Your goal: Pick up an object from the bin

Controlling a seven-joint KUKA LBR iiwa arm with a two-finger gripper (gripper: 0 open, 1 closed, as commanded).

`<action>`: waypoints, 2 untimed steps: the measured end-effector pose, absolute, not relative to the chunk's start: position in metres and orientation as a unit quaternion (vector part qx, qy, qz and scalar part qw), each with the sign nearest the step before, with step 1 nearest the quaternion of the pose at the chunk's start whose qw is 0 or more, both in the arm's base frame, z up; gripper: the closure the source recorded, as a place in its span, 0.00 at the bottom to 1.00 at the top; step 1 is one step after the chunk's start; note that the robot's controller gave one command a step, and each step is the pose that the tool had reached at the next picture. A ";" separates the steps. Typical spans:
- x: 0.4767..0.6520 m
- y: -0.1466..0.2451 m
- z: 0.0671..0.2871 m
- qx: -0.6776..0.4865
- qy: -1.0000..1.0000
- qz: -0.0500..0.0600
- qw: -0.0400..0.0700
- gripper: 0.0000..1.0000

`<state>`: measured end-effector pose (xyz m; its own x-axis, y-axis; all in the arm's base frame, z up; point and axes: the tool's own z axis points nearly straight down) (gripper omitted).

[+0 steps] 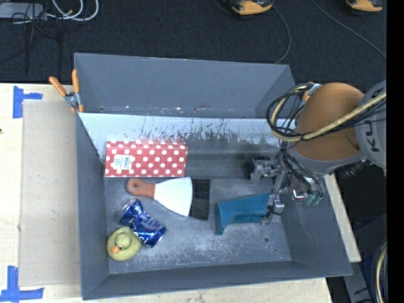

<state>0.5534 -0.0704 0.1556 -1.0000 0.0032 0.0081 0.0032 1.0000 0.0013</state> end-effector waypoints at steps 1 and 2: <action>0.555 -0.070 0.160 -0.001 -1.000 0.000 0.001 0.00; 0.547 -0.056 0.123 -0.036 -0.999 0.000 0.000 0.00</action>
Offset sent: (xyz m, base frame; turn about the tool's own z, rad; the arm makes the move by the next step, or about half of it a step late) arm -0.0179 0.0335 -0.0801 0.1456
